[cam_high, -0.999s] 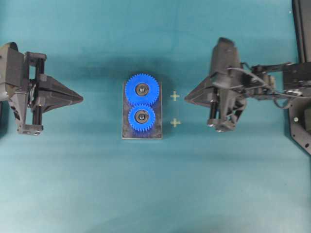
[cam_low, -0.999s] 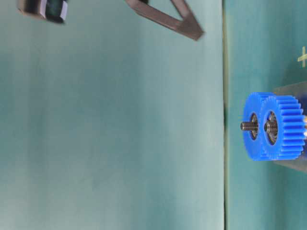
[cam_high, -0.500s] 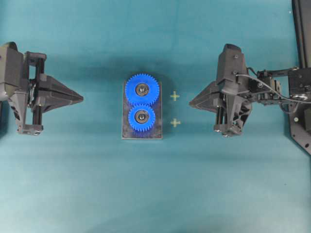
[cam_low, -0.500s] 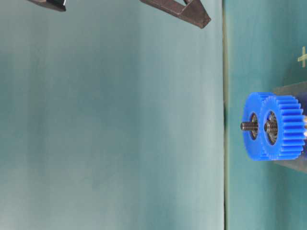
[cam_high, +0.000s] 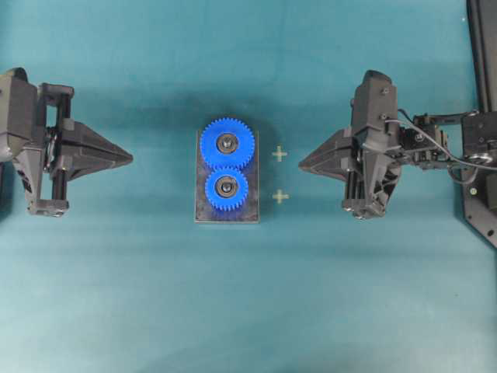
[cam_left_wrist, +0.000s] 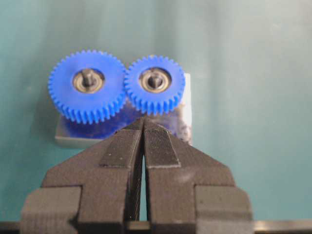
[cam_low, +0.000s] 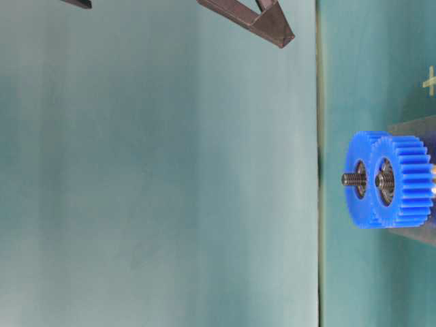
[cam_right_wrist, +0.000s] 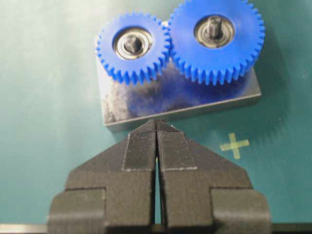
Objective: Fit the small gear onto the shaft.
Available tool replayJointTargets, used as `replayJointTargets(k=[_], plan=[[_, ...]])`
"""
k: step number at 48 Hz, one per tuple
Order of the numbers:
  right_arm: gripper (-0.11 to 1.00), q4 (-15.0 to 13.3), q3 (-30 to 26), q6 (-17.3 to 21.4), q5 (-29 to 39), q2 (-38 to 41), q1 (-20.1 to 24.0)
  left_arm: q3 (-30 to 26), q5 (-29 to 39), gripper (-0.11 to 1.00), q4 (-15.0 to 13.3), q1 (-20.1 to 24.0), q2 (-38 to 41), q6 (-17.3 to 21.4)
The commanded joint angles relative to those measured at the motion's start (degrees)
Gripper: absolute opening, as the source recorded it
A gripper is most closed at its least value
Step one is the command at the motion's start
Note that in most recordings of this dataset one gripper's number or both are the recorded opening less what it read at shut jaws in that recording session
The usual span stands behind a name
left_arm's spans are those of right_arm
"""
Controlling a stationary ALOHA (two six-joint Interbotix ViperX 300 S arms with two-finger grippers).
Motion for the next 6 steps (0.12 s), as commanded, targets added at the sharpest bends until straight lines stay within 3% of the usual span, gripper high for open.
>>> replayJointTargets(k=[1,6], plan=[[0.0,0.09,-0.26,-0.62,-0.53,-0.62,0.18,-0.7,-0.53,0.0,0.18,0.09,-0.09,-0.09],[0.0,0.0,0.0,-0.62,-0.53,-0.62,0.18,-0.7,-0.53,0.0,0.18,0.09,-0.09,-0.09]])
